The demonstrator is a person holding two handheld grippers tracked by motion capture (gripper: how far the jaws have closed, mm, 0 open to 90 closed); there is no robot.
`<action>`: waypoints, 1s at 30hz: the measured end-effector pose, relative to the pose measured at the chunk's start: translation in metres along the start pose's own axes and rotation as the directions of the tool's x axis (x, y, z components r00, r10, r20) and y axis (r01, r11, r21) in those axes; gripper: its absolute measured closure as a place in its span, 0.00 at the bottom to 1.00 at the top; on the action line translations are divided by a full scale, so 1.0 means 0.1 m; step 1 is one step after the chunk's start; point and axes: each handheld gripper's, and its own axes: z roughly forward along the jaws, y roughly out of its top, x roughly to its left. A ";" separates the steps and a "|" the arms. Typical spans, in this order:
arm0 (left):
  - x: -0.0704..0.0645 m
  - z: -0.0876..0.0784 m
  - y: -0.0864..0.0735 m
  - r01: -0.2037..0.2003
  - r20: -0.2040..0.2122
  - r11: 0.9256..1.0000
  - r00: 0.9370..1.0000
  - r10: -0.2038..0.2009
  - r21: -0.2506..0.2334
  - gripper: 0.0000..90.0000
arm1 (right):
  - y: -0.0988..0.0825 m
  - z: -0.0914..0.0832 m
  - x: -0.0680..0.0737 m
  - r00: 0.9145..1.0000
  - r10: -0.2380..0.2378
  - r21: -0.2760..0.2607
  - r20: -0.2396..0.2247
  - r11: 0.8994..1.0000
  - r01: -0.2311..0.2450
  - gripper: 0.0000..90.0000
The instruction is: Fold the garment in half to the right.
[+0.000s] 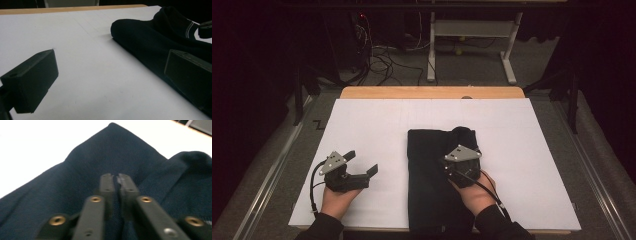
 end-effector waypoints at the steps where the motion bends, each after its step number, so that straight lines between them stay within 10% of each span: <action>1: 0.01 0.00 -0.01 0.003 -0.003 1.000 1.000 -0.003 0.004 0.00 | 0.01 0.03 0.00 1.000 -0.003 0.019 0.005 1.000 0.003 1.00; 10: 0.03 0.01 -0.03 0.013 -0.005 1.000 1.000 -0.013 0.013 0.00 | -0.03 0.20 -0.03 0.997 -0.069 0.179 0.046 0.982 0.060 1.00; 30: 0.01 -0.02 -0.10 -0.018 -0.032 0.999 0.999 0.020 0.034 0.00 | -0.58 -0.04 -0.61 0.985 0.097 0.099 0.140 0.989 -0.111 1.00</action>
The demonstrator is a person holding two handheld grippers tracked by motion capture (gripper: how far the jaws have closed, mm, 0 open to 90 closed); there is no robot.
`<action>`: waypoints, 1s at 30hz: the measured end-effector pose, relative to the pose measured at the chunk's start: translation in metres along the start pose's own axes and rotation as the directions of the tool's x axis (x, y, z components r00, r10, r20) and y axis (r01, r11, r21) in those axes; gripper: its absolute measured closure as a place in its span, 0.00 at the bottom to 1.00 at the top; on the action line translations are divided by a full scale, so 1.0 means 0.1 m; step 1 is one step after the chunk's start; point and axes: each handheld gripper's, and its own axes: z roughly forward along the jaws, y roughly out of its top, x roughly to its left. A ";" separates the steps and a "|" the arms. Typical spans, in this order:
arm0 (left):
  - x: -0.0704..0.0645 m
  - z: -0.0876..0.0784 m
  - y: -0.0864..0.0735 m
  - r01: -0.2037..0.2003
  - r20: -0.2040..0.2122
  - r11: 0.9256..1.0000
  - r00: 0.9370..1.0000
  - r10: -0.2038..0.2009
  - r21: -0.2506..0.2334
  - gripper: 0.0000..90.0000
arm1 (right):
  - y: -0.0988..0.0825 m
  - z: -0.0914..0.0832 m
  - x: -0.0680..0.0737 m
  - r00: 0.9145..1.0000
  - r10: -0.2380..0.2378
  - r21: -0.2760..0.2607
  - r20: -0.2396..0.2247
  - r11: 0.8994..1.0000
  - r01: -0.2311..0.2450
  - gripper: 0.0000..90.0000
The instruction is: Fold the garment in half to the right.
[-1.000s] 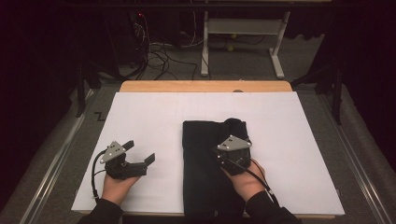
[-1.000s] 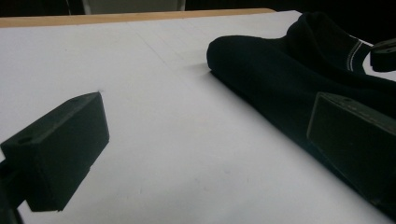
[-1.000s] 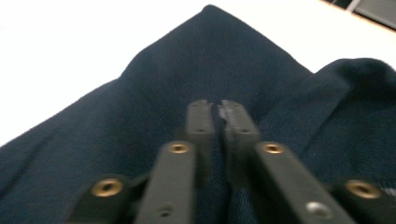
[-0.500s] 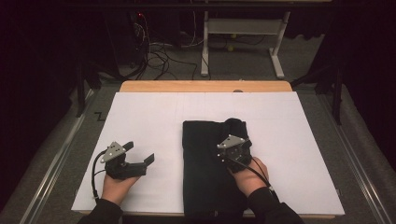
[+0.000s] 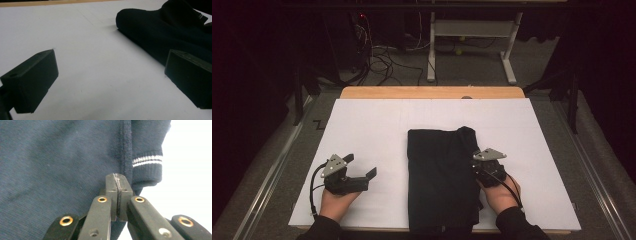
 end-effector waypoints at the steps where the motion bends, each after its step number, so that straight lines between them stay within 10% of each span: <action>1: 0.00 -0.01 -0.01 -0.001 -0.003 1.000 1.000 0.001 0.000 0.00 | -0.04 0.00 -0.02 1.000 0.012 -0.005 -0.002 1.000 -0.012 1.00; 13: -0.06 -0.02 -0.07 -0.010 0.007 1.000 1.000 0.010 0.019 0.00 | -0.18 -0.08 -0.15 0.997 0.060 -0.115 -0.043 0.991 -0.065 0.98; 30: -0.19 0.00 0.00 -0.068 0.068 0.998 0.995 0.069 -0.014 0.00 | -0.80 -0.63 -0.71 0.984 0.139 -0.408 -0.113 0.896 -0.173 0.18</action>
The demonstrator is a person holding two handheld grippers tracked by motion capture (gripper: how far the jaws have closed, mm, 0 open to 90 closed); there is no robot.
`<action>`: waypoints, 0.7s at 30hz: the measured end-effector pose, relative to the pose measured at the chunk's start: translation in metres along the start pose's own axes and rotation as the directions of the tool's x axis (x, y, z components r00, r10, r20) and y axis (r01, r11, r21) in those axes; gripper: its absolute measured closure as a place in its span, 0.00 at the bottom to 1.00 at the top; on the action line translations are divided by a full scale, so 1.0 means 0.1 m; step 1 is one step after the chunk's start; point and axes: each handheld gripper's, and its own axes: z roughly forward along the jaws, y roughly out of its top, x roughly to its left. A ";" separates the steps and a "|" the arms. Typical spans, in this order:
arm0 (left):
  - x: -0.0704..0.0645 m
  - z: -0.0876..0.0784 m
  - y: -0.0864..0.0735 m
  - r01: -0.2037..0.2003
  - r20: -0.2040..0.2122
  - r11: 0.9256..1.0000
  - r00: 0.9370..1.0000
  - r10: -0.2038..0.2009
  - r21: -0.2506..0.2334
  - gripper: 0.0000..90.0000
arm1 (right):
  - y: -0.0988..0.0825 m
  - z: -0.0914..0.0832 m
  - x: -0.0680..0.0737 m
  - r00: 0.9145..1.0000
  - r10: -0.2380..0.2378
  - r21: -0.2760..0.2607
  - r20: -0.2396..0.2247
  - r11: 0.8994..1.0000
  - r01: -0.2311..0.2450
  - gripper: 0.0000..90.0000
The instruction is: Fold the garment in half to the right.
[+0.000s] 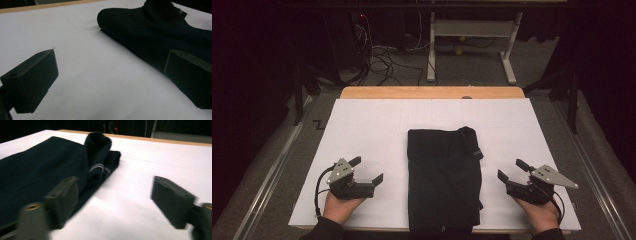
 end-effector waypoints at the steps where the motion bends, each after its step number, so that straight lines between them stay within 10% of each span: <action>1: 0.01 -0.02 0.00 0.010 0.002 1.000 1.000 -0.010 -0.006 0.00 | -0.01 -0.03 -0.01 1.000 -0.003 -0.005 0.003 1.000 0.003 0.14; 5: -0.01 -0.10 -0.04 0.004 -0.001 1.000 1.000 -0.004 -0.017 0.00 | -0.06 -0.19 -0.01 0.999 -0.001 -0.030 0.033 1.000 0.002 0.00; 21: 0.02 -0.13 -0.06 0.017 0.009 0.999 1.000 -0.017 -0.046 0.00 | -0.07 -0.18 0.05 0.999 -0.024 -0.068 0.044 0.997 0.027 0.00</action>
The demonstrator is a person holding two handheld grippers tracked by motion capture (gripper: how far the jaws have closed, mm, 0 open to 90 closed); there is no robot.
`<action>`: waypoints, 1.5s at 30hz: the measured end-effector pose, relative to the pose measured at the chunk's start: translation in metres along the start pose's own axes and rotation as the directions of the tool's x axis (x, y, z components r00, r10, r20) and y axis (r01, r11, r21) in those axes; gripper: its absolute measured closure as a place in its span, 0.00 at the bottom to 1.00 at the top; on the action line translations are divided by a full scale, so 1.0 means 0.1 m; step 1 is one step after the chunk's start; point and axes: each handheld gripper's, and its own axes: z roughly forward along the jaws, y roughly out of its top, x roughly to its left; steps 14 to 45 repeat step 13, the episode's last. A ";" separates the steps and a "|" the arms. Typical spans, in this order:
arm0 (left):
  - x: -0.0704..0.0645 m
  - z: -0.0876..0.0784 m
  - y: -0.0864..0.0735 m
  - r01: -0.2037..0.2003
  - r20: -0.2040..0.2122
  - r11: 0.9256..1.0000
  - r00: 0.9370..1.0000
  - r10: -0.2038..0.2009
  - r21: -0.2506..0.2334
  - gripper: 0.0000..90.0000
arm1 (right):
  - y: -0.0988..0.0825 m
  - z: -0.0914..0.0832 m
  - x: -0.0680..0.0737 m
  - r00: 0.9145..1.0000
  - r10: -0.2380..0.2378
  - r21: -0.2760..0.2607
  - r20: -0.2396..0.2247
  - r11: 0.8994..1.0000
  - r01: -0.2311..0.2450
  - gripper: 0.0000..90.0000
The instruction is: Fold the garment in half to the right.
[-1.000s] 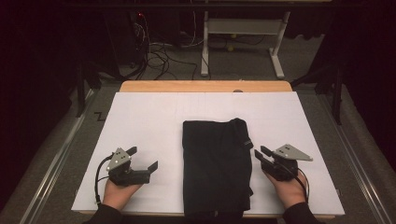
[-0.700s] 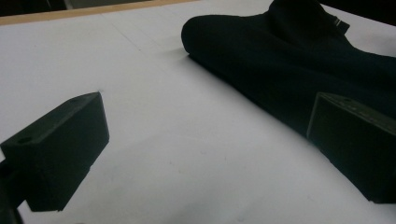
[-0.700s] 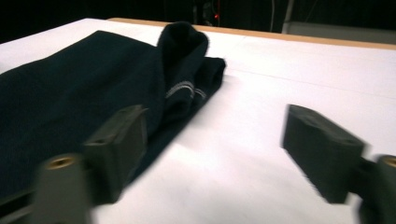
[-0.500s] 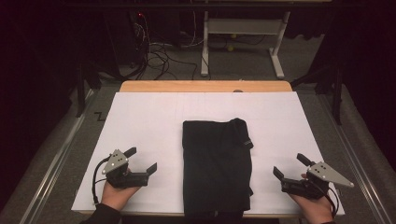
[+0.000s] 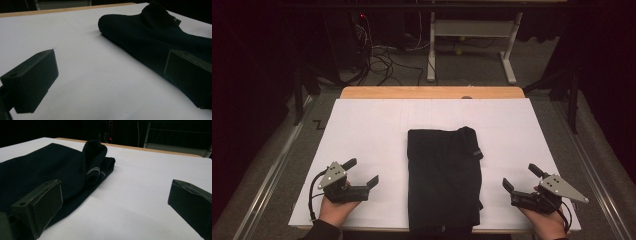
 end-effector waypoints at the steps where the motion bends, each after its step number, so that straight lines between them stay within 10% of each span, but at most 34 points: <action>1: 0.00 0.00 0.00 0.000 -0.001 1.000 1.000 0.000 -0.001 0.00 | 0.00 0.00 0.00 1.000 -0.002 0.000 0.000 1.000 0.002 0.00; 45: 0.00 -0.02 0.01 -0.006 -0.009 1.000 1.000 0.006 -0.002 0.00 | -0.02 0.00 -0.01 1.000 -0.001 0.002 -0.008 1.000 0.001 0.00</action>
